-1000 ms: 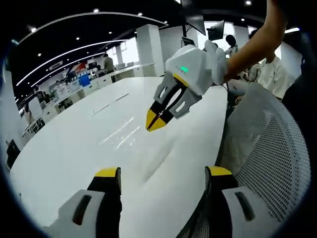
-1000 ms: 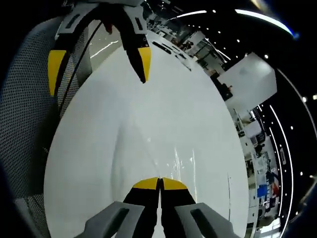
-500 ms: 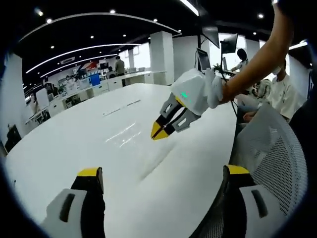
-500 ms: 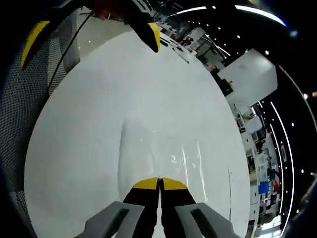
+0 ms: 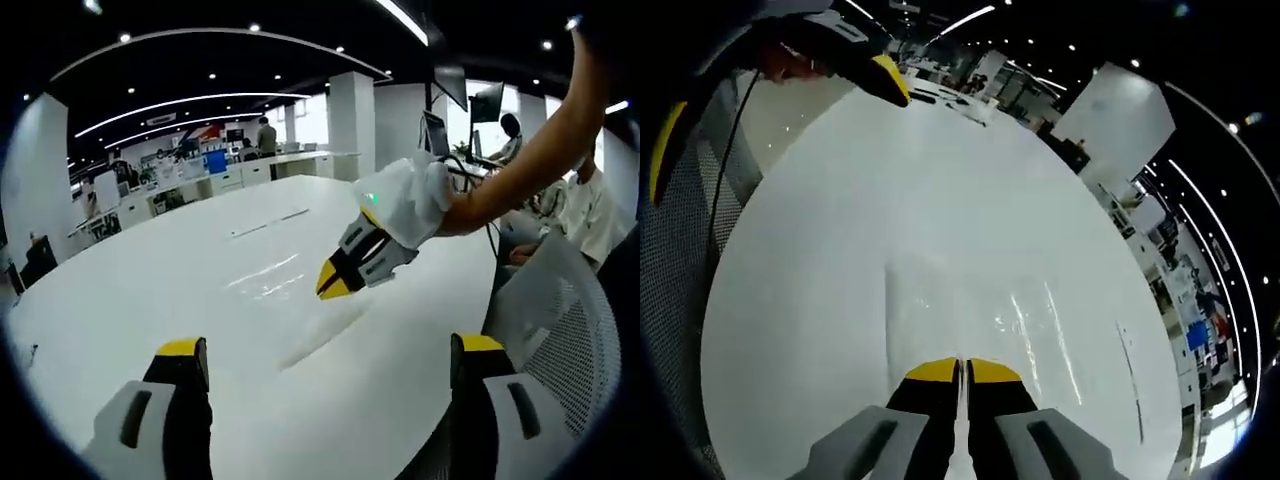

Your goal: Open the resealable bag by pulling the two sides of the seal apart until the entire bag opening is separated and visibly accessible.

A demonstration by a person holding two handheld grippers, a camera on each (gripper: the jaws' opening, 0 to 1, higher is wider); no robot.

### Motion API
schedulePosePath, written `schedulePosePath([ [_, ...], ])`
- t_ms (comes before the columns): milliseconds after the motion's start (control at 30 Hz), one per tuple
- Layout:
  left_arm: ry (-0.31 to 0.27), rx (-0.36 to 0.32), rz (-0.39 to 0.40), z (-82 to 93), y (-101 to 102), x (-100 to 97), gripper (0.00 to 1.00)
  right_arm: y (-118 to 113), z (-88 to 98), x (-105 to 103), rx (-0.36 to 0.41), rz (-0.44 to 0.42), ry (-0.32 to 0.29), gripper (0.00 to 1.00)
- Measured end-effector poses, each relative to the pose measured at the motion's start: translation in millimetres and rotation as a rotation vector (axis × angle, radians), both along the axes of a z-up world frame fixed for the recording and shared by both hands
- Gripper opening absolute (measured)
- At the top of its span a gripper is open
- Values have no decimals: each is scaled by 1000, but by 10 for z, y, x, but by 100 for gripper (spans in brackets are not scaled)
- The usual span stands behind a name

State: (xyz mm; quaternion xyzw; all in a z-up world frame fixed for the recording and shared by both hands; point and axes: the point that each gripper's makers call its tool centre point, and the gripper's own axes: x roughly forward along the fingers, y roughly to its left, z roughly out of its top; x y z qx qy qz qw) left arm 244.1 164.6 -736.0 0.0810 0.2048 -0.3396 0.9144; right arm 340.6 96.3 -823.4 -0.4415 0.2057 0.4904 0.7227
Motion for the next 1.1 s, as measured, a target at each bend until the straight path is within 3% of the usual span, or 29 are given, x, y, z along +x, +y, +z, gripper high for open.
schedulePosePath([
  [67, 11, -5, 0, -7, 1, -12, 99, 2, -7, -3, 10, -11, 14, 0],
  [133, 79, 37, 6, -120, 40, -73, 99, 14, -22, -80, 32, -30, 76, 5],
  [367, 65, 45, -8, -164, 13, -111, 99, -54, 43, -244, 54, -54, 102, 16],
  [500, 70, 45, -17, -173, 11, -125, 99, -92, 110, -350, 119, -116, 150, 33],
  [867, 71, 41, -19, -156, 30, -130, 99, -376, 335, -669, 289, -287, 221, 55],
  [1033, 64, 37, -16, -134, 21, -156, 99, -608, 473, -743, 358, -414, 207, 77],
  [1100, 60, 34, -15, -123, 23, -172, 99, -643, 516, -777, 384, -421, 202, 87],
])
